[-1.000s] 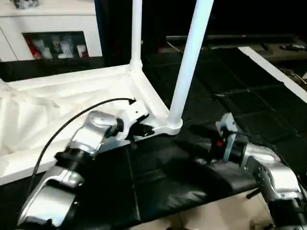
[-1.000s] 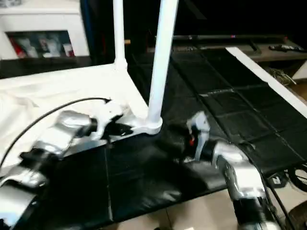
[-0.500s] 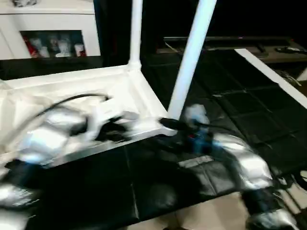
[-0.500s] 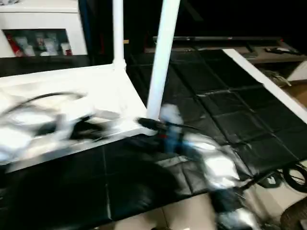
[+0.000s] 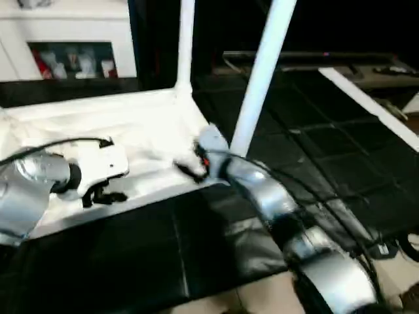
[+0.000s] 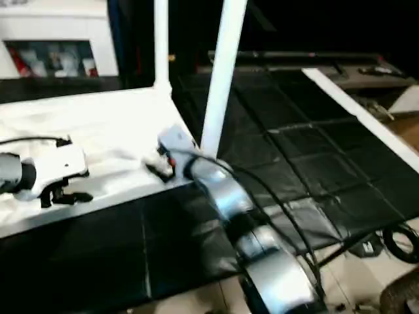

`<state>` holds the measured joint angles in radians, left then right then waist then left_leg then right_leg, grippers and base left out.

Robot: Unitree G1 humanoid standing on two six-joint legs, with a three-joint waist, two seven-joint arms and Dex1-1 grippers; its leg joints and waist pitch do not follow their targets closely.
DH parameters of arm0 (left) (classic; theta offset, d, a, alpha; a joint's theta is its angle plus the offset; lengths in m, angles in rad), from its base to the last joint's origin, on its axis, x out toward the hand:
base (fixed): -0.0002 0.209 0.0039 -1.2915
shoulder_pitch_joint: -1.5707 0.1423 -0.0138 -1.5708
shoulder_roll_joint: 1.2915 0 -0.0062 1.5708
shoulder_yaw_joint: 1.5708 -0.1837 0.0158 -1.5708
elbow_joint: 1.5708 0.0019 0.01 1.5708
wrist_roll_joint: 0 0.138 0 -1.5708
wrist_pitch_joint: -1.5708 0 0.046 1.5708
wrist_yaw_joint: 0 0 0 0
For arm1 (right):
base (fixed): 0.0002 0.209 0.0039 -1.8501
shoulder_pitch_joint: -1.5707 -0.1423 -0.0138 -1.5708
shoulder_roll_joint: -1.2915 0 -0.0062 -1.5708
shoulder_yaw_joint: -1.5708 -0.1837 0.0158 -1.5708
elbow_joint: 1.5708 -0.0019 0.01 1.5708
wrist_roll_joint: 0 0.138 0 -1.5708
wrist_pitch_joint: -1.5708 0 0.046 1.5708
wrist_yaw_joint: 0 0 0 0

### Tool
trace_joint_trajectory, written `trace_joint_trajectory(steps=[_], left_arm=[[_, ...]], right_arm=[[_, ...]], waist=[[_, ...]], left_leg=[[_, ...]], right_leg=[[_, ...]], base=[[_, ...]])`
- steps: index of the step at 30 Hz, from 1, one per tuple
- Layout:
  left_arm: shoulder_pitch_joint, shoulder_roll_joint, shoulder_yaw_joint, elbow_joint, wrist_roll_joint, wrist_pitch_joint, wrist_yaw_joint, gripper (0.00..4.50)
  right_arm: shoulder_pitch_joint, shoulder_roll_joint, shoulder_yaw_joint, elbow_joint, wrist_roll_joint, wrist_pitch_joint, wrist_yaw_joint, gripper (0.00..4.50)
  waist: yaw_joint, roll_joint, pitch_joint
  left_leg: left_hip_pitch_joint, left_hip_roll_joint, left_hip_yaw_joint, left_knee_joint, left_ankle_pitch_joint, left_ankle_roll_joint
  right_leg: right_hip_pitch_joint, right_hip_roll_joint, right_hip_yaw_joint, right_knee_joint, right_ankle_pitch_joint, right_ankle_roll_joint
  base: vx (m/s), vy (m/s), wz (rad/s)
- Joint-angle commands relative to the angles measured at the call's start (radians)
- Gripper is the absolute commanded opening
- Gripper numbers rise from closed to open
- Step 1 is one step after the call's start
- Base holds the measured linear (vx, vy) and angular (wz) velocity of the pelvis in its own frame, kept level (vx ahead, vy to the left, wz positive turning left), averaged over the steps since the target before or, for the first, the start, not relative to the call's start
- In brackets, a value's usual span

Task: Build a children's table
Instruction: Rotate table base

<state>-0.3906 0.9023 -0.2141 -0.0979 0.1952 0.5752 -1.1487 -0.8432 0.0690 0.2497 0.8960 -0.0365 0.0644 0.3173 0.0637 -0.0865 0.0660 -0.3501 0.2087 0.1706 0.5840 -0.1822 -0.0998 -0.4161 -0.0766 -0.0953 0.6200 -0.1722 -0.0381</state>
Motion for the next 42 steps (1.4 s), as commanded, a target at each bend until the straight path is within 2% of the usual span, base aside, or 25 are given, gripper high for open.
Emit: trace_joint_trajectory(steps=[1, 2, 3, 4, 7, 9, 11, 12, 15, 17, 18, 21, 25, 28, 30, 31, 33, 34, 35, 36, 37, 38, 39, 41, 42], left_arm=[[0.036, 0.007, -0.047, -0.026, 0.014, 0.029, -0.017, 2.75], [0.037, 0.008, -0.05, -0.027, 0.019, 0.031, -0.015, 2.75], [0.039, 0.009, -0.053, -0.027, 0.023, 0.033, -0.011, 2.75], [0.041, 0.008, -0.053, -0.028, 0.023, 0.033, -0.007, 2.75], [0.041, -0.013, -0.042, -0.031, -0.003, 0.052, 0.01, 2.75], [0.038, -0.018, -0.048, -0.025, 0.0, 0.043, 0.019, 2.75], [0.038, -0.032, -0.046, -0.021, -0.007, 0.042, 0.026, 2.75], [0.034, -0.04, -0.048, -0.013, -0.002, 0.038, 0.035, 2.75], [0.01, -0.054, -0.073, 0.071, 0.066, -0.012, 0.103, 2.75], [0.0, -0.063, -0.074, 0.099, 0.081, -0.018, 0.128, 2.75], [-0.01, -0.069, -0.076, 0.124, 0.093, -0.025, 0.151, 2.75], [-0.035, -0.082, -0.093, 0.197, 0.126, -0.063, 0.212, 2.75], [-0.061, -0.103, -0.117, 0.267, 0.154, -0.103, 0.26, 2.75], [-0.112, -0.148, -0.125, 0.339, 0.169, -0.143, 0.32, 2.75], [-0.162, -0.186, -0.139, 0.395, 0.18, -0.174, 0.349, 2.75], [-0.179, -0.199, -0.144, 0.415, 0.184, -0.185, 0.357, 2.75], [-0.207, -0.226, -0.151, 0.451, 0.187, -0.204, 0.374, 2.75], [-0.249, -0.271, -0.16, 0.507, 0.188, -0.228, 0.4, 2.75], [-0.278, -0.306, -0.165, 0.544, 0.187, -0.24, 0.417, 2.75], [-0.28, -0.309, -0.166, 0.548, 0.186, -0.242, 0.419, 2.75], [-0.297, -0.344, -0.166, 0.567, 0.17, -0.252, 0.425, 2.75], [-0.299, -0.349, -0.166, 0.569, 0.168, -0.253, 0.426, 2.75], [-0.315, -0.376, -0.17, 0.593, 0.166, -0.267, 0.442, 2.75], [-0.322, -0.397, -0.168, 0.61, 0.158, -0.281, 0.452, 2.75], [-0.33, -0.42, -0.157, 0.627, 0.146, -0.296, 0.47, 2.75]], right_arm=[[-0.044, 0.002, -0.037, 0.099, -0.01, -0.035, -0.108, 4.5], [-0.051, 0.003, -0.046, 0.112, -0.006, -0.036, -0.125, 4.5], [-0.064, 0.006, -0.059, 0.138, -0.004, -0.045, -0.148, 4.5], [-0.073, 0.007, -0.069, 0.156, -0.002, -0.048, -0.164, 4.5], [-0.098, 0.003, -0.084, 0.206, -0.014, -0.075, -0.224, 4.5], [-0.106, -0.002, -0.097, 0.226, -0.011, -0.079, -0.251, 4.5], [-0.115, -0.01, -0.106, 0.251, -0.008, -0.084, -0.275, 4.5], [-0.117, -0.017, -0.11, 0.261, -0.008, -0.085, -0.284, 4.5], [-0.132, -0.036, -0.126, 0.309, -0.007, -0.111, -0.304, 4.5], [-0.135, -0.04, -0.131, 0.318, -0.007, -0.117, -0.305, 4.5], [-0.135, -0.045, -0.132, 0.325, -0.01, -0.123, -0.307, 4.5], [-0.132, -0.063, -0.129, 0.335, -0.02, -0.132, -0.317, 4.5], [-0.125, -0.087, -0.13, 0.341, -0.027, -0.141, -0.325, 4.5], [-0.116, -0.11, -0.129, 0.349, -0.038, -0.15, -0.331, 4.5], [-0.109, -0.137, -0.128, 0.353, -0.049, -0.15, -0.344, 4.5], [-0.106, -0.147, -0.129, 0.353, -0.05, -0.151, -0.347, 4.5], [-0.101, -0.163, -0.136, 0.356, -0.049, -0.151, -0.351, 4.5], [-0.092, -0.192, -0.146, 0.36, -0.048, -0.151, -0.359, 4.5], [-0.086, -0.216, -0.149, 0.364, -0.051, -0.152, -0.367, 4.5], [-0.086, -0.218, -0.149, 0.364, -0.052, -0.152, -0.368, 4.5], [-0.08, -0.247, -0.15, 0.368, -0.056, -0.156, -0.374, 4.5], [-0.079, -0.25, -0.15, 0.369, -0.056, -0.156, -0.374, 4.5], [-0.074, -0.279, -0.163, 0.373, -0.053, -0.156, -0.379, 4.5], [-0.071, -0.297, -0.172, 0.376, -0.051, -0.157, -0.381, 4.5], [-0.069, -0.311, -0.179, 0.375, -0.048, -0.167, -0.367, 4.5]], waist=[[-0.006, 0.033, -0.066], [-0.009, 0.028, -0.067], [-0.01, 0.03, -0.066], [-0.011, 0.026, -0.067], [-0.009, 0.032, -0.07], [-0.008, 0.031, -0.069], [-0.007, 0.031, -0.067], [-0.007, 0.036, -0.068], [-0.004, 0.04, -0.066], [-0.004, 0.035, -0.065], [-0.002, 0.045, -0.069], [-0.001, 0.043, -0.068], [0.01, 0.044, -0.07], [0.017, 0.044, -0.071], [0.019, 0.041, -0.07], [0.025, 0.042, -0.071], [0.026, 0.042, -0.074], [0.03, 0.047, -0.074], [0.036, 0.051, -0.077], [0.039, 0.046, -0.079], [0.038, 0.049, -0.082], [0.038, 0.048, -0.084], [0.038, 0.053, -0.085], [0.037, 0.045, -0.086], [0.037, 0.053, -0.087]], left_leg=[[0.006, 0.024, -0.004, -0.073, -0.209, -0.078], [0.004, 0.023, -0.004, -0.072, -0.206, -0.077], [0.004, 0.023, -0.003, -0.072, -0.203, -0.074], [0.005, 0.023, -0.002, -0.071, -0.199, -0.071], [0.006, 0.022, 0.001, -0.069, -0.178, -0.073], [0.006, 0.021, 0.001, -0.069, -0.182, -0.074], [0.006, 0.02, 0.0, -0.069, -0.211, -0.074], [0.007, 0.02, 0.0, -0.069, -0.223, -0.08], [0.01, 0.018, -0.002, -0.067, -0.273, -0.081], [0.006, 0.018, -0.004, -0.068, -0.29, -0.079], [0.009, 0.018, -0.005, -0.066, -0.284, -0.08], [0.009, 0.017, -0.004, -0.065, -0.287, -0.077], [0.009, 0.018, -0.005, -0.064, -0.285, -0.074], [0.015, 0.018, -0.002, -0.061, -0.29, -0.074], [0.013, 0.015, -0.002, -0.062, -0.288, -0.07], [0.018, 0.017, 0.0, -0.059, -0.289, -0.07], [0.008, 0.019, -0.004, -0.061, -0.268, -0.073], [0.016, 0.016, 0.001, -0.057, -0.27, -0.072], [0.021, 0.018, 0.0, -0.054, -0.267, -0.075], [0.016, 0.018, 0.001, -0.054, -0.252, -0.07], [0.0, 0.017, -0.003, -0.055, -0.21, -0.069], [0.002, 0.017, -0.002, -0.053, -0.195, -0.067], [-0.001, 0.018, -0.003, -0.05, -0.171, -0.064], [-0.006, 0.014, 0.0, -0.047, -0.158, -0.052], [-0.009, 0.013, 0.0, -0.046, -0.154, -0.046]], right_leg=[[0.053, -0.066, 0.068, -0.057, -0.224, -0.154], [0.054, -0.066, 0.068, -0.054, -0.221, -0.154], [0.053, -0.065, 0.069, -0.055, -0.212, -0.151], [0.053, -0.063, 0.068, -0.054, -0.2, -0.151], [0.052, -0.061, 0.068, -0.045, -0.149, -0.159], [0.052, -0.059, 0.067, -0.046, -0.142, -0.162], [0.052, -0.06, 0.067, -0.049, -0.173, -0.153], [0.05, -0.06, 0.067, -0.051, -0.184, -0.15], [0.046, -0.059, 0.067, -0.057, -0.238, -0.14], [0.048, -0.06, 0.066, -0.06, -0.27, -0.129], [0.047, -0.061, 0.067, -0.058, -0.267, -0.126], [0.044, -0.057, 0.065, -0.061, -0.247, -0.138], [0.046, -0.06, 0.065, -0.058, -0.243, -0.143], [0.041, -0.059, 0.065, -0.061, -0.246, -0.144], [0.044, -0.057, 0.063, -0.066, -0.267, -0.135], [0.04, -0.06, 0.065, -0.065, -0.262, -0.135], [0.049, -0.063, 0.063, -0.058, -0.24, -0.135], [0.041, -0.057, 0.062, -0.067, -0.234, -0.13], [0.039, -0.06, 0.063, -0.061, -0.21, -0.137], [0.045, -0.06, 0.064, -0.056, -0.176, -0.149], [0.058, -0.061, 0.062, -0.045, -0.135, -0.153], [0.056, -0.06, 0.061, -0.046, -0.11, -0.155], [0.058, -0.059, 0.06, -0.038, -0.063, -0.164], [0.062, -0.057, 0.06, -0.038, -0.032, -0.174], [0.066, -0.059, 0.06, -0.037, -0.03, -0.176]], base=[[0.0, 0.0, 0.0], [0.0, 0.0, 0.0], [0.0, 0.0, 0.0], [0.0, 0.0, 0.0], [0.0, 0.0, 0.0], [0.0, 0.0, 0.0], [0.0, 0.0, 0.0], [0.0, 0.0, 0.0], [0.0, 0.0, 0.0], [0.0, 0.0, 0.0], [0.0, 0.0, 0.0], [0.0, 0.0, 0.0], [0.0, 0.0, 0.0], [0.0, 0.0, 0.0], [0.0, 0.0, 0.0], [0.0, 0.0, 0.0], [0.0, 0.0, 0.0], [0.0, 0.0, 0.0], [0.0, 0.0, 0.0], [0.0, 0.0, 0.0], [0.0, 0.0, 0.0], [0.0, 0.0, 0.0], [0.0, 0.0, 0.0], [0.0, 0.0, 0.0], [0.0, 0.0, 0.0]])
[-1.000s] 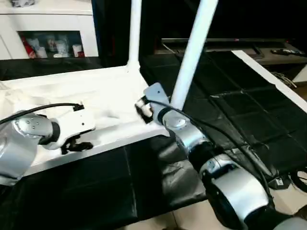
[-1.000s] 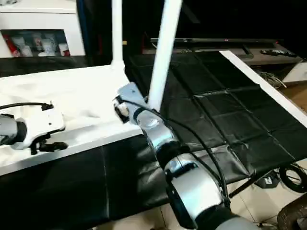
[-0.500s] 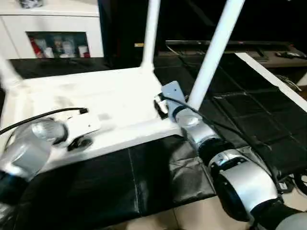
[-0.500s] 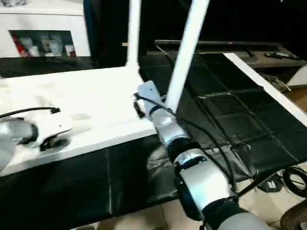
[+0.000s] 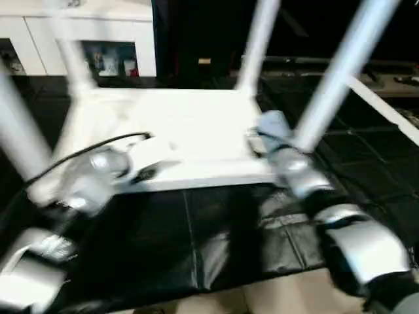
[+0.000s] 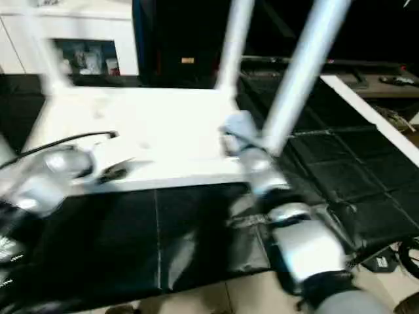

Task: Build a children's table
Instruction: Rotate table base

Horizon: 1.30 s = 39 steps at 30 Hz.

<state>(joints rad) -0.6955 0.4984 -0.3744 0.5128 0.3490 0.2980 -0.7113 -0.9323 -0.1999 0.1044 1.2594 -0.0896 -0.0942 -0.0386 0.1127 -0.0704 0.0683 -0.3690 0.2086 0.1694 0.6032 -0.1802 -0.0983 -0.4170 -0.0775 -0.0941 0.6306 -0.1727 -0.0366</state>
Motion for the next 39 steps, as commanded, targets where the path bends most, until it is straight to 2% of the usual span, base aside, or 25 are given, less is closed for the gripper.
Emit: trace_joint_trajectory(steps=[1, 4, 5, 6, 7, 9, 10, 12, 13, 15, 16, 17, 18, 19, 21, 23, 24, 25, 28, 29, 30, 33, 36, 37, 39], left_arm=[[-0.03, -0.042, 0.025, 0.026, -0.027, -0.026, 0.057, 2.75], [-0.023, -0.06, 0.063, 0.01, -0.057, -0.023, 0.086, 2.75], [-0.002, -0.097, 0.148, -0.034, -0.13, -0.008, 0.122, 2.75], [0.011, -0.117, 0.193, -0.059, -0.171, 0.006, 0.136, 2.75], [0.061, -0.155, 0.293, -0.158, -0.284, 0.025, 0.128, 2.75], [0.092, -0.158, 0.318, -0.206, -0.323, 0.018, 0.102, 2.75], [0.154, -0.154, 0.349, -0.298, -0.383, 0.034, 0.049, 2.75], [0.215, -0.142, 0.367, -0.381, -0.431, 0.065, -0.001, 2.75], [0.241, -0.131, 0.369, -0.414, -0.449, 0.073, -0.024, 2.75], [0.337, -0.074, 0.386, -0.523, -0.495, 0.132, -0.095, 2.75], [0.344, -0.069, 0.387, -0.532, -0.499, 0.136, -0.101, 2.75], [0.387, -0.035, 0.396, -0.578, -0.514, 0.165, -0.134, 2.75], [0.437, 0.007, 0.419, -0.635, -0.538, 0.223, -0.171, 2.75], [0.456, 0.022, 0.431, -0.656, -0.55, 0.252, -0.181, 2.75], [0.517, 0.083, 0.465, -0.707, -0.567, 0.298, -0.225, 2.75], [0.596, 0.169, 0.519, -0.748, -0.573, 0.331, -0.273, 2.75], [0.637, 0.222, 0.571, -0.754, -0.571, 0.35, -0.285, 2.75], [0.65, 0.241, 0.598, -0.751, -0.565, 0.357, -0.286, 2.75], [0.671, 0.285, 0.643, -0.74, -0.556, 0.384, -0.296, 2.75], [0.694, 0.333, 0.678, -0.734, -0.559, 0.424, -0.305, 2.92], [0.694, 0.333, 0.678, -0.734, -0.559, 0.424, -0.305, 2.92], [0.747, 0.446, 0.772, -0.691, -0.542, 0.476, -0.353, 3.13], [0.708, 0.464, 0.792, -0.618, -0.523, 0.45, -0.295, 3.32], [0.697, 0.485, 0.781, -0.581, -0.507, 0.436, -0.253, 3.4], [0.678, 0.481, 0.775, -0.558, -0.5, 0.419, -0.226, 3.56]], right_arm=[[0.023, -0.054, -0.043, 0.007, 0.012, -0.025, 0.013, 4.5], [0.024, -0.054, -0.046, -0.003, 0.021, -0.051, 0.052, 4.5], [0.029, -0.047, -0.052, -0.023, 0.037, -0.086, 0.116, 4.5], [0.031, -0.042, -0.054, -0.032, 0.043, -0.1, 0.142, 4.5], [0.042, -0.025, -0.06, -0.057, 0.064, -0.125, 0.202, 4.5], [0.049, -0.019, -0.057, -0.068, 0.069, -0.136, 0.223, 4.5], [0.067, -0.005, -0.05, -0.095, 0.078, -0.153, 0.259, 4.5], [0.086, 0.008, -0.048, -0.124, 0.089, -0.165, 0.299, 4.5], [0.095, 0.014, -0.049, -0.139, 0.097, -0.166, 0.319, 4.5], [0.141, 0.035, -0.041, -0.22, 0.131, -0.161, 0.395, 4.5], [0.145, 0.036, -0.04, -0.227, 0.133, -0.16, 0.401, 4.5], [0.173, 0.042, -0.026, -0.278, 0.147, -0.15, 0.433, 4.5], [0.218, 0.047, -0.01, -0.362, 0.175, -0.129, 0.494, 4.5], [0.236, 0.049, -0.006, -0.396, 0.188, -0.119, 0.523, 4.5], [0.303, 0.041, 0.018, -0.521, 0.232, -0.071, 0.586, 4.5], [0.391, 0.015, 0.047, -0.681, 0.298, 0.009, 0.666, 4.5], [0.449, -0.012, 0.062, -0.776, 0.333, 0.062, 0.713, 4.5], [0.475, -0.026, 0.069, -0.815, 0.346, 0.085, 0.729, 4.5], [0.517, -0.052, 0.078, -0.875, 0.356, 0.119, 0.746, 4.5], [0.553, -0.071, 0.08, -0.928, 0.36, 0.154, 0.764, 4.5], [0.553, -0.071, 0.08, -0.928, 0.36, 0.154, 0.764, 4.5], [0.629, -0.137, 0.093, -1.031, 0.378, 0.248, 0.814, 4.5], [0.654, -0.147, 0.082, -1.073, 0.38, 0.307, 0.825, 4.5], [0.67, -0.162, 0.083, -1.124, 0.39, 0.373, 0.804, 4.5], [0.672, -0.168, 0.085, -1.136, 0.394, 0.398, 0.798, 4.5]], waist=[[-0.012, 0.038, -0.09], [-0.016, 0.031, -0.091], [-0.017, 0.036, -0.091], [-0.022, 0.032, -0.09], [-0.026, 0.031, -0.09], [-0.032, 0.024, -0.086], [-0.039, 0.017, -0.084], [-0.046, 0.014, -0.081], [-0.048, 0.017, -0.082], [-0.052, 0.009, -0.078], [-0.053, 0.016, -0.077], [-0.054, 0.016, -0.075], [-0.052, 0.018, -0.075], [-0.052, 0.018, -0.071], [-0.049, 0.018, -0.069], [-0.045, 0.019, -0.065], [-0.052, 0.015, -0.059], [-0.049, 0.018, -0.06], [-0.046, 0.016, -0.054], [-0.049, 0.013, -0.052], [-0.048, 0.013, -0.049], [-0.054, 0.01, -0.043], [-0.055, 0.016, -0.044], [-0.056, 0.019, -0.045], [-0.057, 0.02, -0.049]], left_leg=[[0.011, 0.012, 0.003, -0.063, -0.159, -0.041], [0.001, 0.011, 0.002, -0.061, -0.135, -0.02], [0.001, 0.011, 0.002, -0.061, -0.141, -0.016], [0.002, 0.015, 0.002, -0.06, -0.153, -0.011], [0.002, 0.018, 0.003, -0.059, -0.159, -0.004], [-0.005, 0.02, -0.001, -0.063, -0.169, 0.008], [-0.003, 0.019, 0.001, -0.062, -0.184, 0.015], [0.0, 0.023, 0.002, -0.064, -0.198, 0.022], [0.004, 0.022, 0.004, -0.063, -0.188, 0.029], [0.004, 0.025, 0.005, -0.066, -0.177, 0.042], [0.001, 0.028, 0.001, -0.07, -0.178, 0.042], [0.007, 0.027, 0.004, -0.07, -0.191, 0.043], [0.013, 0.028, 0.004, -0.07, -0.204, 0.038], [0.007, 0.029, 0.002, -0.074, -0.206, 0.036], [0.016, 0.029, 0.003, -0.076, -0.231, 0.032], [0.012, 0.029, -0.002, -0.081, -0.246, 0.031], [0.009, 0.029, -0.002, -0.086, -0.264, 0.029], [0.018, 0.028, -0.001, -0.085, -0.29, 0.026], [0.026, 0.024, -0.002, -0.085, -0.349, 0.009], [0.023, 0.022, -0.003, -0.086, -0.359, 0.007], [0.021, 0.021, -0.008, -0.087, -0.377, 0.003], [0.029, 0.015, -0.015, -0.086, -0.424, 0.0], [0.04, 0.015, -0.021, -0.088, -0.443, 0.0], [0.039, 0.019, -0.026, -0.092, -0.455, -0.002], [0.032, 0.024, -0.033, -0.101, -0.447, -0.005]], right_leg=[[0.066, -0.057, 0.059, -0.051, -0.025, -0.179], [0.075, -0.059, 0.057, -0.047, -0.01, -0.191], [0.075, -0.061, 0.057, -0.047, -0.016, -0.194], [0.075, -0.064, 0.057, -0.051, -0.022, -0.203], [0.076, -0.066, 0.057, -0.049, -0.019, -0.22], [0.078, -0.066, 0.051, -0.053, -0.067, -0.223], [0.073, -0.065, 0.051, -0.058, -0.126, -0.211], [0.069, -0.067, 0.053, -0.064, -0.189, -0.191], [0.064, -0.063, 0.055, -0.065, -0.189, -0.186], [0.059, -0.058, 0.056, -0.063, -0.161, -0.191], [0.061, -0.06, 0.055, -0.06, -0.171, -0.186], [0.055, -0.056, 0.055, -0.066, -0.187, -0.182], [0.053, -0.056, 0.056, -0.066, -0.195, -0.183], [0.056, -0.056, 0.057, -0.066, -0.201, -0.176], [0.05, -0.054, 0.058, -0.072, -0.232, -0.171], [0.057, -0.055, 0.06, -0.075, -0.266, -0.135], [0.053, -0.05, 0.059, -0.077, -0.297, -0.127], [0.048, -0.048, 0.06, -0.085, -0.328, -0.114], [0.037, -0.052, 0.059, -0.101, -0.437, -0.104], [0.038, -0.053, 0.059, -0.104, -0.466, -0.096], [0.039, -0.058, 0.058, -0.109, -0.529, -0.07], [0.031, -0.059, 0.052, -0.132, -0.666, -0.012], [0.028, -0.057, 0.046, -0.138, -0.652, -0.021], [0.032, -0.059, 0.044, -0.136, -0.623, -0.037], [0.043, -0.059, 0.046, -0.125, -0.56, -0.053]], base=[[0.0, 0.0, 0.0], [0.0, 0.0, 0.0], [0.0, 0.0, 0.0], [0.0, 0.0, 0.0], [0.0, 0.0, 0.0], [0.0, 0.0, 0.0], [0.0, 0.0, 0.0], [0.0, 0.0, 0.0], [0.0, 0.0, 0.0], [0.0, 0.0, 0.0], [0.0, 0.0, 0.0], [0.0, 0.0, 0.0], [0.0, 0.0, 0.0], [0.0, 0.0, 0.0], [0.0, 0.0, 0.0], [0.0, 0.0, 0.0], [0.0, 0.0, 0.0], [0.0, 0.0, 0.0], [0.0, 0.0, 0.0], [0.0, 0.0, 0.0], [0.0, 0.0, 0.0], [0.0, 0.0, 0.0], [0.0, 0.0, 0.0], [0.0, 0.0, 0.0], [0.0, 0.0, 0.0]])
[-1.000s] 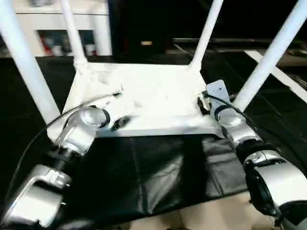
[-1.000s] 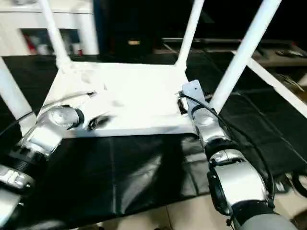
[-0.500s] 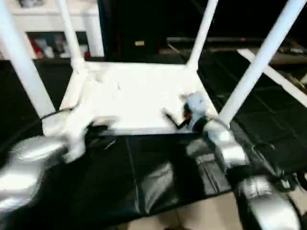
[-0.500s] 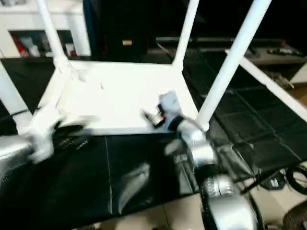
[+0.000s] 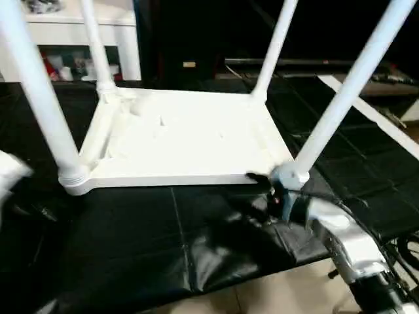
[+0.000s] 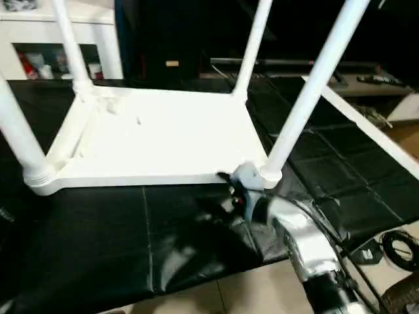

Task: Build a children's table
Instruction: Rotate table base

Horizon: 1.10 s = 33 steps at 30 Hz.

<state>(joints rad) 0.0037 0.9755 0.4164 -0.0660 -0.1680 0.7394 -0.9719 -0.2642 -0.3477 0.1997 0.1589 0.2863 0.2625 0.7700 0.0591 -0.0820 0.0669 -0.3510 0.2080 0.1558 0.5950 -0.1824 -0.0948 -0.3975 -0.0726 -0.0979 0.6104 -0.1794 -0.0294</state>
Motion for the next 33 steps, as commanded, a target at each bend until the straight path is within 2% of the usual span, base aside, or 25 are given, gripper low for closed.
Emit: trace_joint_trajectory(steps=[1, 2, 3, 4, 5, 6, 7, 9, 11, 15, 16, 18, 20, 22, 23, 24, 26, 28, 31, 32, 33], left_arm=[[-0.064, -0.019, -0.016, 0.052, 0.017, -0.038, 0.075, 3.56], [-0.118, -0.058, -0.012, 0.083, 0.006, -0.051, 0.113, 3.74], [-0.156, -0.089, -0.015, 0.102, -0.001, -0.088, 0.131, 3.74], [-0.194, -0.122, -0.017, 0.114, -0.028, -0.105, 0.132, 3.9], [-0.206, -0.133, -0.017, 0.118, -0.042, -0.101, 0.129, 3.97], [-0.215, -0.141, -0.018, 0.121, -0.051, -0.099, 0.125, 3.97], [-0.239, -0.152, -0.04, 0.139, -0.044, -0.108, 0.117, 4.12], [-0.255, -0.16, -0.055, 0.151, -0.035, -0.116, 0.118, 4.29], [-0.311, -0.189, -0.076, 0.199, -0.026, -0.148, 0.147, 4.37], [-0.392, -0.249, -0.096, 0.275, -0.044, -0.227, 0.154, 4.48], [-0.405, -0.263, -0.097, 0.282, -0.054, -0.236, 0.151, 4.48], [-0.422, -0.286, -0.095, 0.28, -0.083, -0.235, 0.142, 4.48], [-0.423, -0.299, -0.092, 0.262, -0.12, -0.221, 0.114, 4.48], [-0.422, -0.304, -0.092, 0.253, -0.147, -0.209, 0.084, 4.48], [-0.422, -0.304, -0.092, 0.253, -0.147, -0.209, 0.084, 4.48], [-0.411, -0.302, -0.095, 0.236, -0.19, -0.178, 0.031, 4.48], [-0.385, -0.294, -0.095, 0.192, -0.256, -0.122, -0.04, 4.48], [-0.347, -0.269, -0.104, 0.134, -0.316, -0.064, -0.112, 4.48], [-0.274, -0.22, -0.137, 0.044, -0.374, -0.022, -0.196, 4.48], [-0.258, -0.211, -0.143, 0.025, -0.384, -0.016, -0.21, 4.48], [-0.236, -0.199, -0.153, -0.002, -0.396, -0.007, -0.23, 4.48]], right_arm=[[0.005, -0.025, -0.009, -0.044, 0.02, 0.071, -0.021, 4.5], [0.002, -0.025, -0.009, -0.043, 0.016, 0.091, -0.036, 4.5], [-0.003, -0.02, -0.012, -0.036, 0.011, 0.102, -0.051, 4.5], [-0.004, -0.018, -0.014, -0.042, -0.005, 0.134, -0.072, 4.5], [-0.005, -0.019, -0.013, -0.041, -0.012, 0.143, -0.079, 4.5], [-0.006, -0.02, -0.012, -0.04, -0.018, 0.151, -0.085, 4.5], [-0.011, -0.02, -0.011, -0.033, -0.034, 0.174, -0.107, 4.5], [-0.015, -0.019, -0.011, -0.025, -0.04, 0.192, -0.119, 4.5], [-0.019, -0.016, -0.012, -0.024, -0.053, 0.231, -0.132, 4.5], [-0.023, -0.012, -0.005, -0.029, -0.064, 0.274, -0.165, 4.5], [-0.027, -0.006, -0.006, -0.02, -0.069, 0.272, -0.179, 4.5], [-0.04, 0.013, -0.015, 0.008, -0.083, 0.277, -0.22, 4.5], [-0.056, 0.028, -0.018, 0.046, -0.102, 0.263, -0.252, 4.5], [-0.069, 0.04, -0.019, 0.075, -0.113, 0.256, -0.273, 4.5], [-0.069, 0.04, -0.019, 0.075, -0.113, 0.256, -0.273, 4.5], [-0.084, 0.054, -0.019, 0.11, -0.13, 0.245, -0.292, 4.5], [-0.099, 0.067, -0.021, 0.153, -0.139, 0.231, -0.309, 4.5], [-0.114, 0.075, -0.02, 0.194, -0.149, 0.211, -0.326, 4.5], [-0.139, 0.089, -0.029, 0.257, -0.162, 0.175, -0.357, 4.5], [-0.145, 0.092, -0.031, 0.269, -0.164, 0.167, -0.362, 4.5], [-0.153, 0.095, -0.034, 0.287, -0.167, 0.155, -0.369, 4.5]], waist=[[-0.001, 0.037, -0.049], [-0.001, 0.038, -0.047], [0.007, 0.038, -0.046], [0.006, 0.031, -0.048], [0.006, 0.031, -0.047], [0.01, 0.029, -0.053], [0.01, 0.026, -0.056], [0.01, 0.024, -0.057], [0.012, 0.025, -0.06], [0.022, 0.024, -0.068], [0.026, 0.029, -0.072], [0.026, 0.029, -0.074], [0.026, 0.03, -0.074], [0.027, 0.027, -0.07], [0.027, 0.028, -0.07], [0.028, 0.028, -0.07], [0.028, 0.033, -0.068], [0.028, 0.032, -0.067], [0.026, 0.035, -0.066], [0.025, 0.034, -0.066], [0.022, 0.033, -0.063]], left_leg=[[0.018, 0.025, -0.019, -0.093, -0.447, -0.01], [0.022, 0.024, -0.017, -0.092, -0.452, -0.012], [0.036, 0.022, -0.013, -0.088, -0.465, -0.017], [0.028, 0.023, -0.014, -0.089, -0.462, -0.022], [0.024, 0.023, -0.016, -0.092, -0.459, -0.026], [0.024, 0.024, -0.015, -0.091, -0.443, -0.031], [0.017, 0.023, -0.014, -0.091, -0.418, -0.032], [0.015, 0.022, -0.013, -0.09, -0.399, -0.03], [0.018, 0.021, -0.01, -0.086, -0.371, -0.027], [0.008, 0.023, -0.009, -0.087, -0.294, -0.033], [0.008, 0.024, -0.008, -0.085, -0.259, -0.039], [0.006, 0.022, -0.005, -0.083, -0.239, -0.049], [0.006, 0.022, -0.003, -0.083, -0.238, -0.055], [0.009, 0.021, -0.001, -0.084, -0.267, -0.055], [0.01, 0.022, -0.001, -0.084, -0.27, -0.055], [0.013, 0.022, -0.001, -0.084, -0.28, -0.058], [0.014, 0.024, -0.002, -0.086, -0.299, -0.069], [0.015, 0.026, -0.001, -0.087, -0.31, -0.075], [0.015, 0.023, 0.0, -0.088, -0.317, -0.068], [0.014, 0.025, -0.001, -0.087, -0.32, -0.07], [0.011, 0.024, -0.001, -0.09, -0.324, -0.068]], right_leg=[[0.021, -0.063, 0.051, -0.103, -0.523, -0.069], [0.018, -0.06, 0.052, -0.104, -0.512, -0.075], [0.009, -0.063, 0.052, -0.111, -0.503, -0.088], [0.018, -0.068, 0.053, -0.107, -0.49, -0.098], [0.023, -0.068, 0.052, -0.106, -0.498, -0.096], [0.025, -0.071, 0.054, -0.102, -0.481, -0.097], [0.031, -0.072, 0.055, -0.097, -0.456, -0.1], [0.031, -0.072, 0.057, -0.095, -0.446, -0.097], [0.029, -0.07, 0.059, -0.092, -0.414, -0.105], [0.042, -0.069, 0.06, -0.076, -0.298, -0.124], [0.045, -0.069, 0.06, -0.067, -0.225, -0.141], [0.047, -0.069, 0.06, -0.06, -0.177, -0.161], [0.046, -0.068, 0.06, -0.058, -0.164, -0.174], [0.045, -0.067, 0.061, -0.064, -0.202, -0.167], [0.046, -0.068, 0.061, -0.064, -0.212, -0.164], [0.042, -0.069, 0.061, -0.066, -0.23, -0.161], [0.04, -0.071, 0.061, -0.066, -0.253, -0.166], [0.039, -0.069, 0.062, -0.063, -0.244, -0.171], [0.04, -0.066, 0.062, -0.065, -0.253, -0.167], [0.039, -0.071, 0.063, -0.063, -0.255, -0.17], [0.041, -0.067, 0.063, -0.065, -0.273, -0.165]], base=[[0.0, 0.0, 0.0], [0.0, 0.0, 0.0], [0.0, 0.0, 0.0], [0.0, 0.0, 0.0], [0.0, 0.0, 0.0], [0.0, 0.0, 0.0], [0.0, 0.0, 0.0], [0.0, 0.0, 0.0], [0.0, 0.0, 0.0], [0.0, 0.0, 0.0], [0.0, 0.0, 0.0], [0.0, 0.0, 0.0], [0.0, 0.0, 0.0], [0.0, 0.0, 0.0], [0.0, 0.0, 0.0], [0.0, 0.0, 0.0], [0.0, 0.0, 0.0], [0.0, 0.0, 0.0], [0.0, 0.0, 0.0], [0.0, 0.0, 0.0], [0.0, 0.0, 0.0]])
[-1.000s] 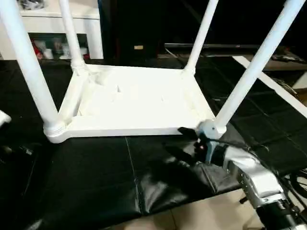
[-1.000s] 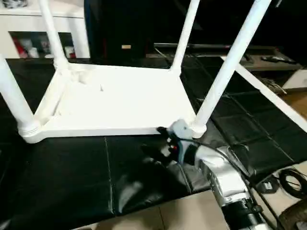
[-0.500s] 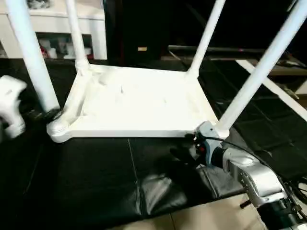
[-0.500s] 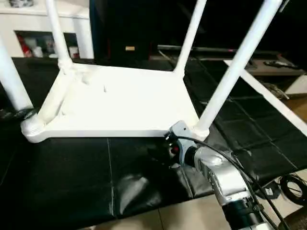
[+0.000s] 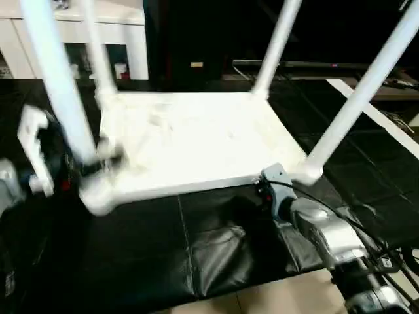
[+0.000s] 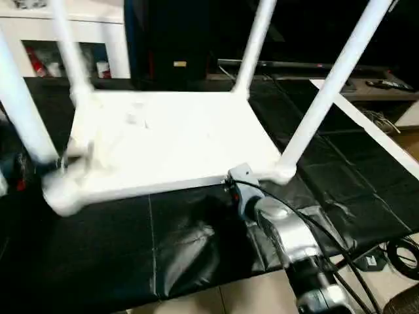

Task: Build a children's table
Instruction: Rotate table base

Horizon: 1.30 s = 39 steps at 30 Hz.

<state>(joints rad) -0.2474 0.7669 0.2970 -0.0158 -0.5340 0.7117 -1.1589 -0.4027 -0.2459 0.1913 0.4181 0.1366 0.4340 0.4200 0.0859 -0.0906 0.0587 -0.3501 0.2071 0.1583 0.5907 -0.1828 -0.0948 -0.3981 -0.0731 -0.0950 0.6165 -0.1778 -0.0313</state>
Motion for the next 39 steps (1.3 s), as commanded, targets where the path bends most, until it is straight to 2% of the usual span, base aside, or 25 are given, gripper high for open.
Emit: trace_joint_trajectory(steps=[1, 2, 3, 5, 6, 8, 10, 13, 14, 15, 18, 19, 21, 24, 26, 28, 30, 33, 36, 38, 39], left_arm=[[0.066, 0.029, -0.051, -0.136, -0.083, 0.068, -0.078, 4.48], [0.069, 0.03, -0.052, -0.141, -0.087, 0.071, -0.079, 4.48], [0.099, 0.03, -0.078, -0.216, -0.122, 0.107, -0.085, 4.48], [0.108, 0.022, -0.108, -0.26, -0.133, 0.125, -0.079, 4.48], [0.108, 0.022, -0.108, -0.26, -0.133, 0.125, -0.079, 4.48], [0.075, -0.048, -0.177, -0.295, -0.121, 0.129, -0.023, 4.48], [0.048, -0.091, -0.208, -0.292, -0.112, 0.129, 0.004, 4.48], [0.015, -0.135, -0.246, -0.283, -0.097, 0.123, 0.03, 4.48], [-0.022, -0.191, -0.284, -0.284, -0.109, 0.125, 0.054, 4.48], [-0.025, -0.196, -0.286, -0.285, -0.113, 0.127, 0.056, 4.48], [-0.045, -0.236, -0.306, -0.304, -0.149, 0.148, 0.074, 4.48], [-0.056, -0.264, -0.318, -0.319, -0.17, 0.165, 0.096, 4.48], [-0.066, -0.295, -0.329, -0.329, -0.19, 0.178, 0.114, 4.48], [-0.081, -0.343, -0.354, -0.343, -0.206, 0.188, 0.131, 4.48], [-0.098, -0.38, -0.373, -0.338, -0.205, 0.186, 0.154, 4.48], [-0.11, -0.408, -0.387, -0.333, -0.199, 0.184, 0.168, 4.48], [-0.12, -0.432, -0.401, -0.322, -0.181, 0.179, 0.183, 4.48], [-0.139, -0.465, -0.431, -0.298, -0.156, 0.159, 0.212, 4.48], [-0.158, -0.492, -0.448, -0.274, -0.121, 0.135, 0.243, 4.48], [-0.196, -0.509, -0.458, -0.202, -0.033, 0.064, 0.293, 4.48], [-0.197, -0.509, -0.458, -0.198, -0.03, 0.061, 0.296, 4.48]], right_arm=[[-0.04, 0.005, -0.037, 0.075, -0.023, -0.059, -0.037, 4.5], [-0.042, 0.006, -0.037, 0.078, -0.023, -0.061, -0.038, 4.5], [-0.067, 0.02, -0.045, 0.114, -0.024, -0.087, -0.046, 4.5], [-0.087, 0.03, -0.045, 0.138, -0.03, -0.109, -0.046, 4.5], [-0.087, 0.03, -0.045, 0.138, -0.03, -0.109, -0.046, 4.5], [-0.133, 0.056, -0.027, 0.181, -0.035, -0.137, -0.032, 4.5], [-0.158, 0.075, -0.016, 0.205, -0.038, -0.148, -0.024, 4.5], [-0.189, 0.109, -0.004, 0.239, -0.036, -0.162, -0.01, 4.5], [-0.219, 0.153, 0.006, 0.282, -0.027, -0.176, 0.021, 4.5], [-0.222, 0.157, 0.008, 0.287, -0.027, -0.179, 0.024, 4.5], [-0.247, 0.184, 0.016, 0.334, -0.034, -0.203, 0.038, 4.5], [-0.268, 0.204, 0.009, 0.378, -0.044, -0.222, 0.037, 4.5], [-0.281, 0.219, 0.002, 0.403, -0.043, -0.227, 0.04, 4.5], [-0.29, 0.232, 0.018, 0.421, -0.056, -0.243, 0.058, 4.5], [-0.294, 0.239, 0.02, 0.434, -0.066, -0.257, 0.065, 4.5], [-0.298, 0.243, 0.016, 0.45, -0.07, -0.268, 0.07, 4.5], [-0.301, 0.244, 0.014, 0.465, -0.074, -0.28, 0.075, 4.5], [-0.306, 0.245, 0.011, 0.488, -0.079, -0.299, 0.081, 4.5], [-0.305, 0.247, 0.013, 0.499, -0.085, -0.314, 0.092, 4.5], [-0.306, 0.251, 0.009, 0.507, -0.093, -0.322, 0.087, 4.5], [-0.306, 0.251, 0.009, 0.507, -0.093, -0.323, 0.086, 4.5]], waist=[[-0.007, 0.037, -0.056], [-0.008, 0.04, -0.056], [-0.008, 0.043, -0.055], [-0.01, 0.043, -0.054], [-0.012, 0.039, -0.054], [-0.015, 0.04, -0.052], [-0.018, 0.042, -0.054], [-0.029, 0.038, -0.052], [-0.032, 0.037, -0.052], [-0.034, 0.038, -0.053], [-0.042, 0.036, -0.055], [-0.048, 0.032, -0.06], [-0.051, 0.035, -0.06], [-0.05, 0.033, -0.064], [-0.047, 0.032, -0.064], [-0.046, 0.034, -0.065], [-0.049, 0.032, -0.063], [-0.047, 0.034, -0.062], [-0.048, 0.033, -0.061], [-0.046, 0.034, -0.06], [-0.046, 0.033, -0.06]], left_leg=[[0.013, 0.026, -0.002, -0.084, -0.332, -0.069], [0.01, 0.027, -0.004, -0.085, -0.331, -0.072], [0.015, 0.027, -0.001, -0.084, -0.336, -0.073], [0.015, 0.025, 0.0, -0.084, -0.335, -0.073], [0.014, 0.024, 0.001, -0.083, -0.333, -0.07], [0.011, 0.023, 0.001, -0.082, -0.329, -0.068], [0.011, 0.02, 0.001, -0.078, -0.327, -0.072], [0.006, 0.018, -0.004, -0.077, -0.352, -0.07], [0.004, 0.018, -0.004, -0.076, -0.354, -0.068], [0.006, 0.018, -0.006, -0.074, -0.355, -0.069], [-0.006, 0.018, -0.008, -0.075, -0.325, -0.067], [-0.01, 0.019, -0.009, -0.074, -0.304, -0.068], [-0.007, 0.02, -0.005, -0.072, -0.283, -0.066], [-0.008, 0.022, -0.002, -0.072, -0.232, -0.058], [-0.003, 0.02, 0.004, -0.069, -0.219, -0.051], [-0.005, 0.021, 0.004, -0.069, -0.208, -0.05], [-0.009, 0.02, 0.004, -0.07, -0.223, -0.05], [-0.004, 0.021, 0.005, -0.067, -0.241, -0.048], [-0.005, 0.023, 0.004, -0.069, -0.25, -0.045], [-0.002, 0.022, 0.003, -0.069, -0.268, -0.042], [-0.002, 0.02, 0.004, -0.068, -0.271, -0.04]], right_leg=[[0.039, -0.069, 0.061, -0.071, -0.291, -0.159], [0.041, -0.07, 0.061, -0.068, -0.293, -0.162], [0.037, -0.066, 0.061, -0.071, -0.296, -0.16], [0.037, -0.062, 0.06, -0.071, -0.289, -0.161], [0.037, -0.061, 0.061, -0.07, -0.286, -0.16], [0.04, -0.062, 0.062, -0.074, -0.314, -0.146], [0.039, -0.062, 0.061, -0.077, -0.334, -0.14], [0.041, -0.064, 0.058, -0.087, -0.433, -0.098], [0.04, -0.065, 0.058, -0.088, -0.449, -0.093], [0.038, -0.067, 0.056, -0.091, -0.478, -0.087], [0.045, -0.065, 0.055, -0.085, -0.45, -0.086], [0.048, -0.065, 0.055, -0.077, -0.416, -0.095], [0.044, -0.062, 0.058, -0.072, -0.349, -0.122], [0.048, -0.057, 0.06, -0.06, -0.23, -0.155], [0.049, -0.058, 0.062, -0.059, -0.196, -0.17], [0.052, -0.059, 0.062, -0.057, -0.177, -0.175], [0.055, -0.059, 0.06, -0.061, -0.213, -0.163], [0.05, -0.061, 0.062, -0.067, -0.263, -0.149], [0.049, -0.059, 0.061, -0.07, -0.277, -0.141], [0.046, -0.058, 0.06, -0.076, -0.303, -0.13], [0.045, -0.058, 0.061, -0.078, -0.309, -0.126]], base=[[0.0, 0.0, 0.0], [0.0, 0.0, 0.0], [0.0, 0.0, 0.0], [0.0, 0.0, 0.0], [0.0, 0.0, 0.0], [0.0, 0.0, 0.0], [0.0, 0.0, 0.0], [0.0, 0.0, 0.0], [0.0, 0.0, 0.0], [0.0, 0.0, 0.0], [0.0, 0.0, 0.0], [0.0, 0.0, 0.0], [0.0, 0.0, 0.0], [0.0, 0.0, 0.0], [0.0, 0.0, 0.0], [0.0, 0.0, 0.0], [0.0, 0.0, 0.0], [0.0, 0.0, 0.0], [0.0, 0.0, 0.0], [0.0, 0.0, 0.0], [0.0, 0.0, 0.0]])
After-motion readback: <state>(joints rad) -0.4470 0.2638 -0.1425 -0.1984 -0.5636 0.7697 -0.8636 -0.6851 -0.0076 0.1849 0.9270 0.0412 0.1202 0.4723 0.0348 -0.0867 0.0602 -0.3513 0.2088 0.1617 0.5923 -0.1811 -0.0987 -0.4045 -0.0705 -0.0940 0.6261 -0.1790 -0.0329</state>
